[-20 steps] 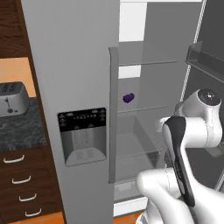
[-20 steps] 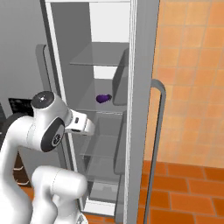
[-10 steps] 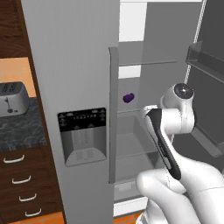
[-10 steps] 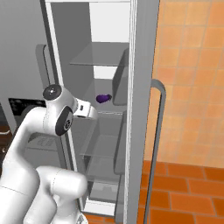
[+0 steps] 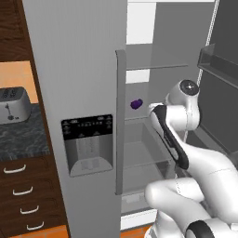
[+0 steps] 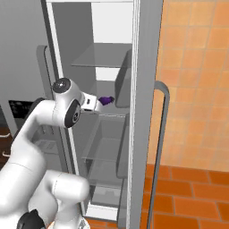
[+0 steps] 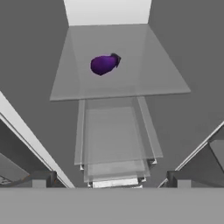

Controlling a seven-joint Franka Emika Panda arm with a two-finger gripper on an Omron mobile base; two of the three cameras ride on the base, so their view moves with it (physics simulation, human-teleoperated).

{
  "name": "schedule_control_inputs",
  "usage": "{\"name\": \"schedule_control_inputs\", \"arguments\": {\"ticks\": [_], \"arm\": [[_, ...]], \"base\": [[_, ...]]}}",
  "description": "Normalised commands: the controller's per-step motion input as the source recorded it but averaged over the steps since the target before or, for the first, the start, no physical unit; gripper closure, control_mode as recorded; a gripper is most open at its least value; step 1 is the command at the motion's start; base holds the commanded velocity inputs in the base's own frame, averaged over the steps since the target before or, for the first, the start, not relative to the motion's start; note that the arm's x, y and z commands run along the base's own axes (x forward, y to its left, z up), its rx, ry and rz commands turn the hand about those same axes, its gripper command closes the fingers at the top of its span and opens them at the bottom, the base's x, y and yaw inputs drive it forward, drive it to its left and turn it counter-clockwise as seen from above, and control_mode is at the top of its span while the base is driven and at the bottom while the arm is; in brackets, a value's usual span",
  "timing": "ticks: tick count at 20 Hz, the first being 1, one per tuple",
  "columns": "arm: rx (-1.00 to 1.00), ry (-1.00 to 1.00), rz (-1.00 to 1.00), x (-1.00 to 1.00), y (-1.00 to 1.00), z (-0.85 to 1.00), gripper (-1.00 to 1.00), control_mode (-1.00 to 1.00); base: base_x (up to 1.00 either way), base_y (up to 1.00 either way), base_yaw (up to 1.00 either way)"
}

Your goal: Place one eggplant and one chicken drumstick in each tupperware on the nearby counter, to pack two identical lunches.

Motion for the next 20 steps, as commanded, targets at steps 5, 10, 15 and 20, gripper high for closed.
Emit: {"name": "schedule_control_inputs", "arguments": {"ticks": [5, 10, 15, 20], "arm": [[0.00, -0.08, 0.12, 0.29, -0.01, 0.00, -1.00, -1.00], [0.00, -0.03, 0.06, 0.34, 0.00, 0.09, -1.00, -1.00], [0.00, 0.00, 0.00, 0.40, 0.00, 0.09, -1.00, -1.00], [0.02, 0.00, 0.00, 0.55, 0.00, -0.11, -1.00, -1.00]], "base": [[0.00, 0.00, 0.00], [0.00, 0.00, 0.00], [0.00, 0.00, 0.00], [0.00, 0.00, 0.00]]}}
